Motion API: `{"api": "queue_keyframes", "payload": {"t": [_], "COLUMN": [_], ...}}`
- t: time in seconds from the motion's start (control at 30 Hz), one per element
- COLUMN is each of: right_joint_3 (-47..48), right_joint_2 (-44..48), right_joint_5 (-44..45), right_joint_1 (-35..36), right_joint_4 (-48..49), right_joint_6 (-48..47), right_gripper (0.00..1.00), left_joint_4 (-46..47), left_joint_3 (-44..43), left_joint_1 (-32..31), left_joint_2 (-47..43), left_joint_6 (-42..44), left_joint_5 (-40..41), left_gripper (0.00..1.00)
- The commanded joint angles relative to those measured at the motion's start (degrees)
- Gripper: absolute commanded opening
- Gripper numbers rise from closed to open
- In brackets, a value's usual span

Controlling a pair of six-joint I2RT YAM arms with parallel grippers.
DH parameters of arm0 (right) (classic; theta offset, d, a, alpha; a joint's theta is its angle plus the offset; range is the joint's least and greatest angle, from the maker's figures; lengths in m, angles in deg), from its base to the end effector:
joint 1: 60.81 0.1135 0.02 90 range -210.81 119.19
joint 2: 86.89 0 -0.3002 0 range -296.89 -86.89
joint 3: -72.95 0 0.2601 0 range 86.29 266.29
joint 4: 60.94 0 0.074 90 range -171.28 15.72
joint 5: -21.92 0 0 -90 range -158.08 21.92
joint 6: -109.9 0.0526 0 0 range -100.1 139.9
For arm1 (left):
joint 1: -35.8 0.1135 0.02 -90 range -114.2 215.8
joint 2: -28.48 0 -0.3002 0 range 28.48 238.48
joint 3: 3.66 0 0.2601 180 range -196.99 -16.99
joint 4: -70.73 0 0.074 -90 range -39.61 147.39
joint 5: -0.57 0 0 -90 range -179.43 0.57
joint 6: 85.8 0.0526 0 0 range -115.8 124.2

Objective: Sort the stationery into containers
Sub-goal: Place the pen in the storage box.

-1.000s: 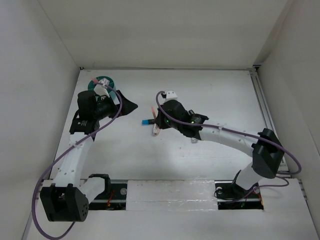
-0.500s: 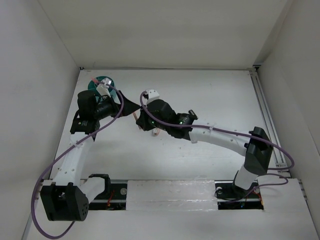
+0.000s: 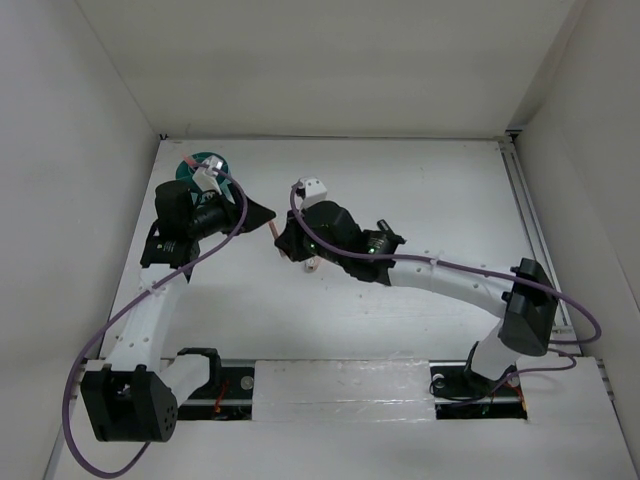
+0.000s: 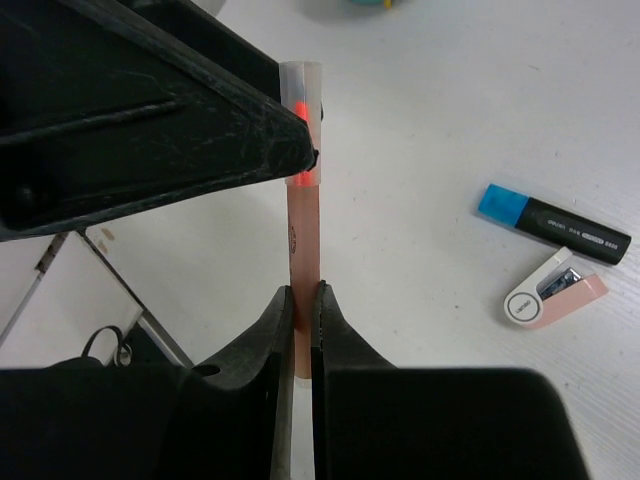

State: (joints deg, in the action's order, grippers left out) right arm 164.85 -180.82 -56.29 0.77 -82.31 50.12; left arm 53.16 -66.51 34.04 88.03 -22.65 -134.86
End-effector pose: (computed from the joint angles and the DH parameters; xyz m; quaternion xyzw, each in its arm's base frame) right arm 0.2073 0.3605 0.3539 -0.1704 0.8157 0.3324 0.4417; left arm 0.2338 -0.0447 0.3599 0.0732 0.7623 -0.4353 0.4733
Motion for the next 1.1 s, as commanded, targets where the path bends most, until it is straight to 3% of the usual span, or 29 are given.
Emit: {"api": "queue_keyframes", "payload": {"t": [0.0,0.1,0.13,0.33,0.47,0.57,0.6,0.63,0.7,0.9,1.07], "right_joint_3": [-0.4,-0.4,-0.4,-1.0,-1.0,-1.0,-1.0,-1.5,-2.8,-10.2,-15.7], "right_joint_2": [3.5,3.5,3.5,3.5,3.0,2.4,2.4,2.4,3.4,11.7,20.1], "right_joint_5": [1.7,0.0,-0.9,-2.7,-3.3,-3.3,-2.6,-2.6,-0.4,4.5,8.1], "right_joint_1": [0.2,0.2,0.2,0.2,0.2,0.2,0.2,0.2,0.2,0.2,0.2], "right_joint_4": [5.8,6.5,7.1,8.1,8.6,9.2,9.2,9.2,9.2,7.3,4.0], "right_joint_6": [0.6,0.6,0.6,0.6,1.2,1.2,1.2,1.2,1.9,2.4,3.8], "right_gripper": [0.00,0.00,0.00,0.00,0.00,0.00,0.06,0.48,1.00,1.00,1.00], "left_joint_4": [1.8,1.8,1.8,1.8,2.3,2.3,2.3,2.3,1.5,-1.9,-6.2], "left_joint_3": [-1.5,-1.5,-2.0,-2.0,-2.0,-2.0,-2.0,-2.5,-2.5,-3.7,-9.7], "left_joint_1": [0.3,0.3,0.3,0.3,0.3,0.3,0.3,0.3,0.3,0.3,0.3], "left_joint_2": [0.3,0.3,0.3,0.3,0.3,0.3,-0.4,-0.4,-1.7,-3.3,-0.6], "left_joint_6": [0.7,0.7,0.7,0.7,0.7,0.7,0.7,0.7,1.4,2.8,3.4], "left_joint_5": [-1.1,-1.6,-2.1,-2.7,-3.3,-3.3,-3.3,-2.2,2.2,13.7,23.9], "left_gripper": [0.51,0.51,0.43,0.25,0.00,0.00,0.00,0.00,0.00,0.00,0.00]}}
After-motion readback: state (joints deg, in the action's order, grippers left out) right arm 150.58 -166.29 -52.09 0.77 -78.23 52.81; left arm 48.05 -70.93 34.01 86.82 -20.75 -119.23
